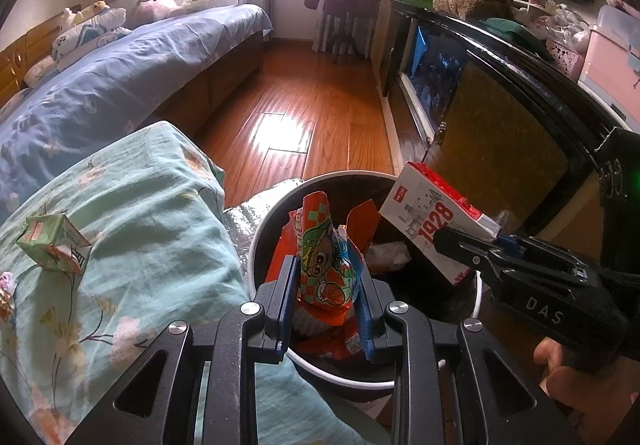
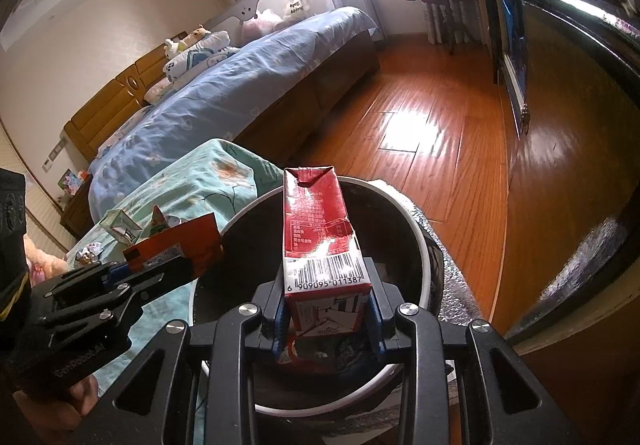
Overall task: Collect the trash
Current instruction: 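Carry the wrapper and carton over the bin and open both tools, then move both tools back toward the bed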
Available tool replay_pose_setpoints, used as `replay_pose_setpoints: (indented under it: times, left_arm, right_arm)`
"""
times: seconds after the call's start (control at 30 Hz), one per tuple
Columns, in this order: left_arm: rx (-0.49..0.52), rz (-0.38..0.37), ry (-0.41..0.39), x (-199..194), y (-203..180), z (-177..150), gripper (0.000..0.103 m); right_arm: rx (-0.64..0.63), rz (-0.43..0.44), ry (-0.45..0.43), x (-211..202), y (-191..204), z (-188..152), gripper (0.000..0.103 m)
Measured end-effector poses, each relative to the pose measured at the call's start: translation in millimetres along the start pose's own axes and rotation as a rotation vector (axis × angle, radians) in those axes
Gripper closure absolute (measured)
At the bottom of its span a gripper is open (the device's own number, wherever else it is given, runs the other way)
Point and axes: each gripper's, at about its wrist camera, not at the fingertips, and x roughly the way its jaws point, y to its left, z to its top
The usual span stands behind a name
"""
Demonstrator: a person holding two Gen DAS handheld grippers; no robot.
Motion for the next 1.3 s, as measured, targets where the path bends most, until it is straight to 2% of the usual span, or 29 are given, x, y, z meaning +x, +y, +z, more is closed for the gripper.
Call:
replay_pose_setpoints:
  times: [0.67,0.77,0.93,1.0,1.1,1.3]
  left_arm:
    - [0.002,-0.019,0.002,0.3,1.2,0.8,0.077]
    - [-0.001,-0.018,0.004,0.2,1.4,1.6,0.076]
    - [-0.015,-0.02,0.005,-4.3,3.9,0.9,0.049]
    - [-0.017,-0.019,-0.003,-9.2,5.5,-3.0,0.048]
    - [-0.05,-0.017,-0.012,-18.1,13.8,-11.3,0.046]
    - [-0.11,0.004,-0.033,-40.4,33.7,-31.4,0.044]
  right_arm:
    - [0.011,-0.004,0.021,-0.5,-1.4,5.0,0.071]
    - [0.006,-0.01,0.026,1.4,-1.1,6.1,0.068]
    - [0.019,-0.02,0.03,0.7,-2.8,7.6,0.065]
    - [0.03,-0.016,0.024,-2.9,-3.5,6.7,0.053]
    - [0.036,-0.007,0.007,-10.0,-0.9,4.2,0.04]
    - [0.017,0.027,-0.008,-19.7,19.5,-0.5,0.021]
